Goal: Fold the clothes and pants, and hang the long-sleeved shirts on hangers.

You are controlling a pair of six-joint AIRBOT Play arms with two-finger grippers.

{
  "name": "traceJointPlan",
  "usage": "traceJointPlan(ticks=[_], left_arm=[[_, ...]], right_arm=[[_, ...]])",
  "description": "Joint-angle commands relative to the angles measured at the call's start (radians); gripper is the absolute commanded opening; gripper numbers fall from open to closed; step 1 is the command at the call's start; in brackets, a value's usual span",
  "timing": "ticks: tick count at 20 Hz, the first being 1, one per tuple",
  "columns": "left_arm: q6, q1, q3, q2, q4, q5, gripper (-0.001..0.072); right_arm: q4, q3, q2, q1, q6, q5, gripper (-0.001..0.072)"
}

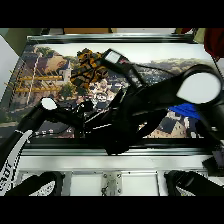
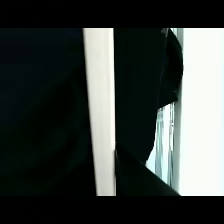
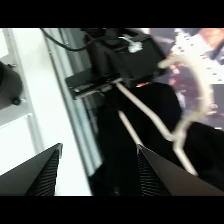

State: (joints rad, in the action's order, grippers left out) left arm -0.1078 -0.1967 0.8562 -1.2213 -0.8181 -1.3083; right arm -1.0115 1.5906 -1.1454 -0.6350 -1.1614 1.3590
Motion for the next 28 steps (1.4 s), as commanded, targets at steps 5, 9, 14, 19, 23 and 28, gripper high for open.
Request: traceJointPlan(ticks=[5,9,14,19,23,28], left_arm=[[-0.001,0.001,0.000,0.000,0.000,-0.002,0.0019],[-0.001,0.001,0.000,0.000,0.000,-0.001,0.0020],[-0.002,0.001,0.000,0.000,0.000,-0.001,0.0020],[-0.002,0.001,0.000,-0.001,0.000,-0.001,0.0019],[-0.002,0.001,0.000,-0.001,0.001,-0.001,0.0019],[-0.002,0.001,0.000,-0.001,0.001,-0.001,0.0020]], right_arm=[[0.054,0.002,0.086,0.301,0.241,0.138,0.0508],[0.228,-0.111,0.088,0.523,0.274,0.203,0.0510],[0.169,-0.263,0.138,0.465,0.027,0.060,0.0509],[-0.291,-0.288,0.185,0.222,-0.417,-0.097,0.0509],[-0.365,-0.288,0.164,0.084,-0.556,-0.109,0.0509],[-0.326,-0.288,0.140,0.041,-0.556,-0.111,0.0509]])
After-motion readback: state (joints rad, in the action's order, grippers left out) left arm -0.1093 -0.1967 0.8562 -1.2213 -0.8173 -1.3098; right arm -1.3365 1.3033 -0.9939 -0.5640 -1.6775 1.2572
